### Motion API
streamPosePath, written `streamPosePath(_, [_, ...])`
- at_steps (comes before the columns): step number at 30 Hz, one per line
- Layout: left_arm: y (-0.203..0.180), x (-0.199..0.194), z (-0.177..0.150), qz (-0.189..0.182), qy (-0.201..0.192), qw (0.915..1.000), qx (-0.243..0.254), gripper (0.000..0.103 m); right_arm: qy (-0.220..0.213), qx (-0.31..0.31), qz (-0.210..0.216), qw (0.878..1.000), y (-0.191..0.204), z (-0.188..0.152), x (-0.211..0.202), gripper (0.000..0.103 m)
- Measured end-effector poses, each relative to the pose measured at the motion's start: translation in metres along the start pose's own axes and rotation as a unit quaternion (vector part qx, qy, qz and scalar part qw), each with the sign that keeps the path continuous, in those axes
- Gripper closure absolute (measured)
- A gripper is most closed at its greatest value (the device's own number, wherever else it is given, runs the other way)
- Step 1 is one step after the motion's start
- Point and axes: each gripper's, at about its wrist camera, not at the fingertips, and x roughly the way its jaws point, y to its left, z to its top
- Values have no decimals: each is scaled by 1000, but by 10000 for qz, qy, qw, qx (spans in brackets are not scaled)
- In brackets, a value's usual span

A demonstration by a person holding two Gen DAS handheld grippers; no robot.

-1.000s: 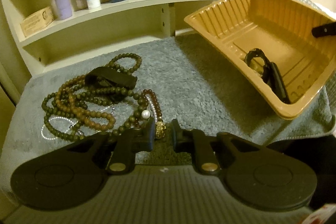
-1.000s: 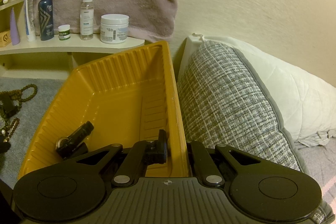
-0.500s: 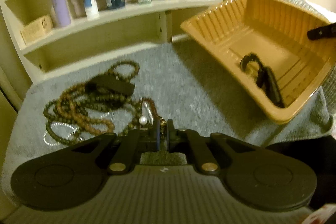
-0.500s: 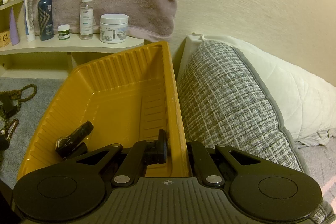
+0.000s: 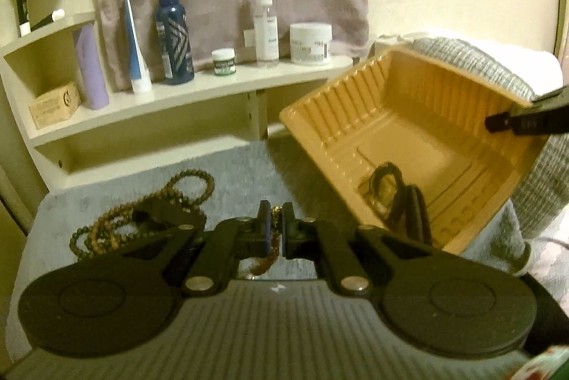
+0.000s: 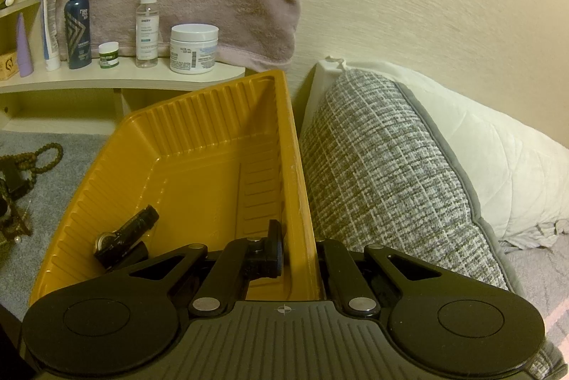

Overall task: Organize jewelry
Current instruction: 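Grasp the brown beaded bracelet from the pile with the left gripper, then drop the brown beaded bracelet into the orange tray with the left gripper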

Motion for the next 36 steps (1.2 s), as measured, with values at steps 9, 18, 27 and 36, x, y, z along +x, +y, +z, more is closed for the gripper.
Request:
streamPosePath(9, [-2, -6, 18, -132, -221, 9997, -52, 99, -5, -2, 2, 10000, 1, 0, 0, 99])
streamPosePath(18, [-21, -3, 34, -445, -392, 9982, -4, 99, -7, 19, 16, 10000, 1, 0, -1, 99])
streamPosePath(27, [-55, 3, 46, -960, -473, 9942, 133, 99, 8, 55, 36, 10000, 0, 1, 0, 99])
streamPosePath(36, [-75, 15, 35, -1245, -251, 9916, 239, 99, 15, 67, 38, 10000, -1, 0, 0, 99])
